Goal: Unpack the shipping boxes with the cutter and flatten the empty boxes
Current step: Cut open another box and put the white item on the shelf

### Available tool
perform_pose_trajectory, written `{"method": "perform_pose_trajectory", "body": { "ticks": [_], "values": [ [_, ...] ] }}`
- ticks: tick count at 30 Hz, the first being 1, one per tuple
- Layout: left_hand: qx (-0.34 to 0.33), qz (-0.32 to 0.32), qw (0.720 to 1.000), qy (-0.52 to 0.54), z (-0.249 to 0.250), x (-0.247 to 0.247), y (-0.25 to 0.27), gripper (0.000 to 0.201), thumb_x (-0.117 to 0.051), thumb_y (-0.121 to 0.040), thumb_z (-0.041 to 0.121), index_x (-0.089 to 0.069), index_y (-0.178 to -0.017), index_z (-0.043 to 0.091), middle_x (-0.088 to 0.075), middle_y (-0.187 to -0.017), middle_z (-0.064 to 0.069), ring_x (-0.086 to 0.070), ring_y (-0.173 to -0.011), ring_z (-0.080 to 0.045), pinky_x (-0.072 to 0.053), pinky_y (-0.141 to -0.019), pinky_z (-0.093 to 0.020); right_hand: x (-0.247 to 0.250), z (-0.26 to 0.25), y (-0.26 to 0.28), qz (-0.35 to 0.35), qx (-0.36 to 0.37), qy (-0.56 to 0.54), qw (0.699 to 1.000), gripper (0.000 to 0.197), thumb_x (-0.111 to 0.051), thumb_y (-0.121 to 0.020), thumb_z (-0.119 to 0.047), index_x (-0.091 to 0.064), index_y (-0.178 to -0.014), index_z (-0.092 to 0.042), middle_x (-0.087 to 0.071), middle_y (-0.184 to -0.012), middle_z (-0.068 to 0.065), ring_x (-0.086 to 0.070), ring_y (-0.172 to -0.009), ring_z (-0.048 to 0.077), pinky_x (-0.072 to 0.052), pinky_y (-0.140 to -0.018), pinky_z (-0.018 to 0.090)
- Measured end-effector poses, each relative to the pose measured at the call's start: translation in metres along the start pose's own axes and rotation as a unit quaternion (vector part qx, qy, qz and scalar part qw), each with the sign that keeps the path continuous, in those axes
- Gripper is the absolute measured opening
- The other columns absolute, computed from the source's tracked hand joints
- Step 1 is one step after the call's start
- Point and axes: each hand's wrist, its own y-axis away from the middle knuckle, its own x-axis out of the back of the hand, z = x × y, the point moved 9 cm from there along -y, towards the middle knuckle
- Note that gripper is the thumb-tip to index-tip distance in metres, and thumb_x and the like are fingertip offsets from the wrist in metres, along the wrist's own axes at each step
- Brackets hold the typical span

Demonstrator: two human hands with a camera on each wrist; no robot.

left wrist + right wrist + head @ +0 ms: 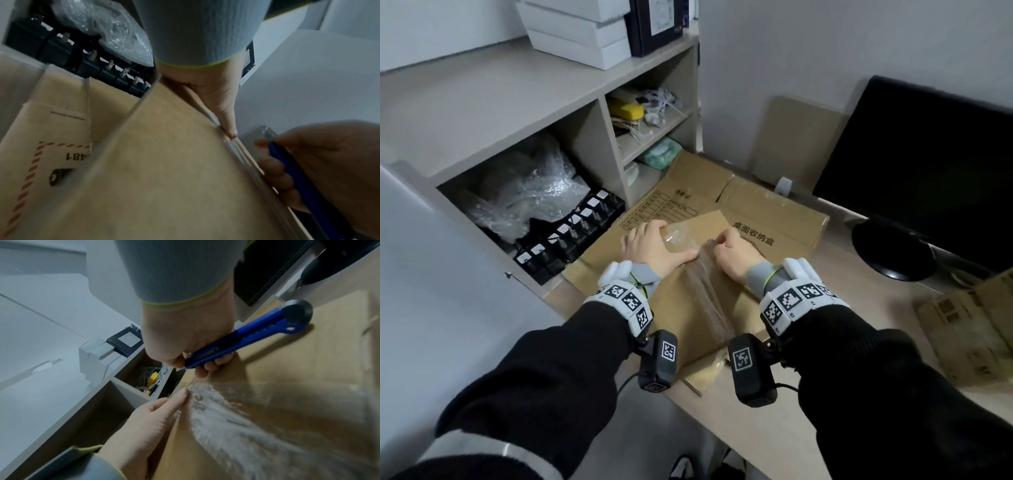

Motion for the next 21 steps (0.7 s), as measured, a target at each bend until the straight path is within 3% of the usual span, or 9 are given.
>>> {"method": "perform_pose_trajectory", "body": {
  "ticks": [3,7,10,14,16,18,21],
  "values": [
    [0.032,-0.014,0.998,0.06,-0.011,-0.002,-0.002,0.08,-0.074,-0.061,0.065,-0.049,-0.127,0.028,-0.053,-0.132,0.005,-0.041,-0.128,-0.021,-0.026,-0.11,-0.039,-0.005,-0.013,-0.01,0.014,0.022,-0.008,1.0,0.022,-0.04,-0.099,-0.032,-0.039,-0.111,-0.013,-0.052,-0.097,0.007,-0.048,-0.085,0.024,-0.03,-0.072,0.027],
    [0.087,-0.114,0.975,0.173,-0.029,-0.015,-0.017,0.073,-0.079,-0.066,0.049,-0.05,-0.129,0.026,-0.054,-0.131,0.0,-0.048,-0.12,-0.023,-0.04,-0.104,-0.039,-0.011,-0.031,-0.024,0.019,0.057,0.032,0.998,0.026,-0.048,-0.094,-0.032,-0.048,-0.112,-0.012,-0.055,-0.095,0.004,-0.055,-0.091,0.027,-0.034,-0.072,0.027],
    [0.097,-0.161,0.956,0.224,-0.032,-0.019,-0.024,0.059,-0.073,-0.081,0.031,-0.049,-0.133,0.019,-0.054,-0.129,-0.004,-0.054,-0.113,-0.022,-0.046,-0.099,-0.036,-0.015,-0.041,-0.04,0.017,0.065,0.055,0.996,0.025,-0.049,-0.094,-0.032,-0.05,-0.109,-0.012,-0.052,-0.097,0.004,-0.056,-0.093,0.027,-0.036,-0.073,0.028],
    [0.099,-0.171,0.953,0.229,-0.033,-0.024,-0.034,0.047,-0.059,-0.092,0.032,-0.048,-0.135,0.018,-0.052,-0.133,-0.005,-0.053,-0.108,-0.02,-0.045,-0.1,-0.038,-0.018,-0.049,-0.057,0.018,0.072,0.09,0.993,0.021,-0.048,-0.092,-0.033,-0.048,-0.1,-0.014,-0.063,-0.097,0.008,-0.062,-0.086,0.03,-0.048,-0.073,0.034],
    [0.103,-0.175,0.951,0.232,-0.034,-0.027,-0.036,0.043,-0.055,-0.094,0.032,-0.049,-0.134,0.017,-0.053,-0.132,-0.005,-0.053,-0.112,-0.022,-0.044,-0.101,-0.038,-0.021,-0.052,-0.063,0.011,0.067,0.12,0.991,0.02,-0.046,-0.091,-0.034,-0.046,-0.098,-0.015,-0.065,-0.101,0.014,-0.063,-0.086,0.03,-0.047,-0.071,0.034],
    [0.105,-0.177,0.951,0.23,-0.034,-0.03,-0.038,0.039,-0.054,-0.095,0.03,-0.051,-0.132,0.017,-0.055,-0.13,-0.006,-0.054,-0.115,-0.025,-0.045,-0.101,-0.039,-0.024,-0.054,-0.069,-0.001,0.052,0.15,0.987,0.028,-0.043,-0.091,-0.038,-0.047,-0.103,-0.013,-0.064,-0.104,0.017,-0.063,-0.089,0.031,-0.047,-0.071,0.034],
    [0.107,-0.184,0.951,0.224,-0.035,-0.032,-0.041,0.038,-0.054,-0.096,0.027,-0.05,-0.132,0.018,-0.055,-0.129,-0.007,-0.054,-0.117,-0.027,-0.044,-0.101,-0.039,-0.027,-0.057,-0.075,-0.011,0.036,0.176,0.984,0.042,-0.04,-0.092,-0.042,-0.048,-0.114,-0.008,-0.066,-0.104,0.018,-0.062,-0.097,0.033,-0.053,-0.082,0.039]
  ]
}}
